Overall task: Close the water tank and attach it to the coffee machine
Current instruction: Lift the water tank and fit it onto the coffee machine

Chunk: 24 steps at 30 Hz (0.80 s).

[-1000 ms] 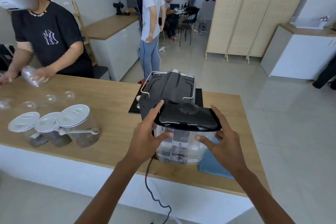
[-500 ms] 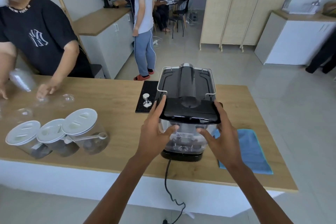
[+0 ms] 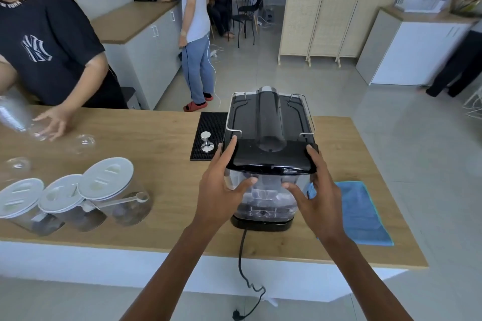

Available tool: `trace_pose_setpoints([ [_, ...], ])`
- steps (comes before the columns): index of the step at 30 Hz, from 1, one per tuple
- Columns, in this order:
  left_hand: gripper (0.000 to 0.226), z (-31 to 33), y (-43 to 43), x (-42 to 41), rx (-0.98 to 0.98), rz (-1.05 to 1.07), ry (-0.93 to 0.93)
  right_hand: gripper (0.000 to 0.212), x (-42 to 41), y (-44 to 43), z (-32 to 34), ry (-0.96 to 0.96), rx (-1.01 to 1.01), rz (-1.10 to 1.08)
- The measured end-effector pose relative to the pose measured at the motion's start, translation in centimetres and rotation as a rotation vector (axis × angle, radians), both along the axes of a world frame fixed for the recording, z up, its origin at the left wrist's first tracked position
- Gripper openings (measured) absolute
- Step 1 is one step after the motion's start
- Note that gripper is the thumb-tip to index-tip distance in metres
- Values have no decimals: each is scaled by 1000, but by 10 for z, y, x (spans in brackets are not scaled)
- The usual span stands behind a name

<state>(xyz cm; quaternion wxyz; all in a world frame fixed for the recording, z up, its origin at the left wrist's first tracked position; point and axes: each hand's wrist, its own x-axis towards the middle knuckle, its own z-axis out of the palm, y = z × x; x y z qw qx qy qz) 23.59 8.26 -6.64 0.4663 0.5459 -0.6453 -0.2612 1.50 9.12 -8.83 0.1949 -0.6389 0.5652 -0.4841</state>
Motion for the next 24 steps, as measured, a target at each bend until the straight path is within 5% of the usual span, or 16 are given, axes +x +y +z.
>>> trace_pose_setpoints([
  [24, 105, -20, 3, 0, -10, -32, -164, 96, -14, 8, -5, 97, 50, 46],
])
